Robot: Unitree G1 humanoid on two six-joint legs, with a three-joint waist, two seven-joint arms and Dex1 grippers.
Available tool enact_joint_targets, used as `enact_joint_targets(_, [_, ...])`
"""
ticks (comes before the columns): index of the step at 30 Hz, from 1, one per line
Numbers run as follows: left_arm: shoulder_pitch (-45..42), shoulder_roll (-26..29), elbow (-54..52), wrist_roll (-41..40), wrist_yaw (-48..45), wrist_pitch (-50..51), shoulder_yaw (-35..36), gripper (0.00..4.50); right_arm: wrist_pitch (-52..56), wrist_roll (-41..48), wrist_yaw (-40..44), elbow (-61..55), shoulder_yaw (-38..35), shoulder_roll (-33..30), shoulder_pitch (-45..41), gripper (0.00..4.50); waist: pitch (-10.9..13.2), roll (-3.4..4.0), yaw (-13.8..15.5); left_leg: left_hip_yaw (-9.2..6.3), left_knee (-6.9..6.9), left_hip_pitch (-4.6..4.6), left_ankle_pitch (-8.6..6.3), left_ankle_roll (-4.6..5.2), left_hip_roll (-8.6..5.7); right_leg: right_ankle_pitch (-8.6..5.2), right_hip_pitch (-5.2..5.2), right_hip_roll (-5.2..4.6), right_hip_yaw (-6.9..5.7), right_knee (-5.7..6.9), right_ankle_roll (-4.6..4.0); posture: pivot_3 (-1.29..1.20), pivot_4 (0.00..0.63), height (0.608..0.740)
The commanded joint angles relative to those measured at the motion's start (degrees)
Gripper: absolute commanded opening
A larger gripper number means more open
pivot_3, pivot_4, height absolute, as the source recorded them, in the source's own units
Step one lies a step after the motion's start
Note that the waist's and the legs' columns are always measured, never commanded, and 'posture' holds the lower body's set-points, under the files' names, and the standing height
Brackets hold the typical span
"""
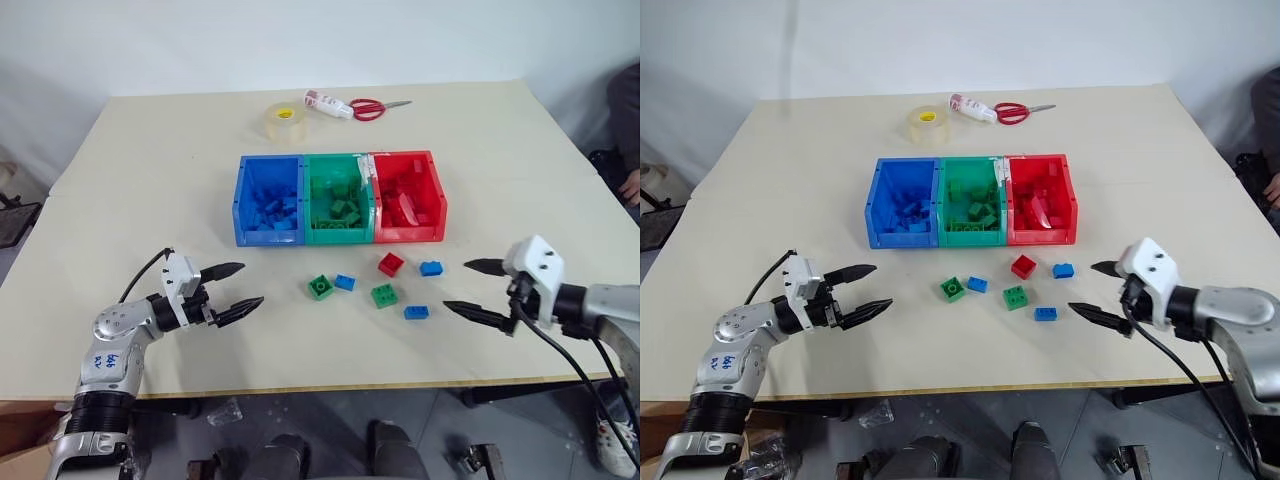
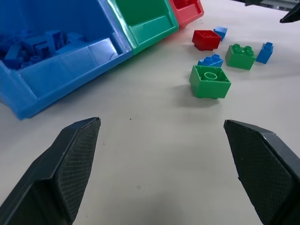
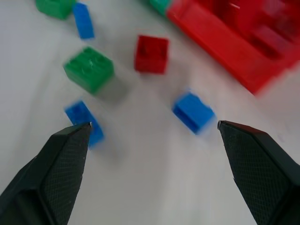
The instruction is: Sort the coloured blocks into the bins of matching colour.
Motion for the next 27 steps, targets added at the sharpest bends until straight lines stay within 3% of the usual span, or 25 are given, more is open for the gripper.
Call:
enact_joint_targets(1, [2.43, -0.22, -4.34, -1.12, 1.36, -0.33, 1.64, 4.49, 0.79, -0.32, 4.03, -0.63, 5.94, 0.12, -2.54, 4.5, 0.01, -0.01, 0.06, 0.0, 0.0, -0.01, -0.01, 0.01, 0.0, 0.0, 0.0, 0.0, -0.01, 0.0, 0.0, 0.0, 0.15, 0.74])
enact_joint_targets(10, [6.46, -0.85, -8.45, -1.56, 3.64, 0.04, 1.9, 4.49, -3.26, -5.35, 7.26, 5.31, 14.61, 2.34, -7.88, 4.5, 0.02, -0.03, 0.06, 0.09, 0.12, -0.02, -0.05, 0.04, 0.02, 0.07, 0.0, -0.03, -0.12, 0.0, -0.04, 0.0, 0.15, 0.74])
enact_joint_targets(22, [6.78, -1.67, -8.41, -1.51, 3.95, -0.2, 1.42, 4.5, -1.4, -3.25, 5.92, 2.07, 12.1, 3.32, -7.88, 0.45, 0.02, -0.03, 0.04, 0.1, 0.1, -0.02, -0.08, 0.0, 0.06, 0.08, -0.03, 0.01, -0.14, -0.01, -0.06, 0.0, 0.15, 0.74])
enact_joint_targets(27, [5.89, -1.76, -7.52, -1.47, 3.38, -0.32, 1.2, 4.5, 1.61, -0.51, 2.84, -1.07, 10.05, 6.27, -11.22, 0.47, 0.02, -0.03, -0.01, 0.11, 0.1, -0.02, -0.09, 0.0, 0.07, 0.09, -0.03, 0.02, -0.14, -0.01, -0.07, 0.0, 0.15, 0.74])
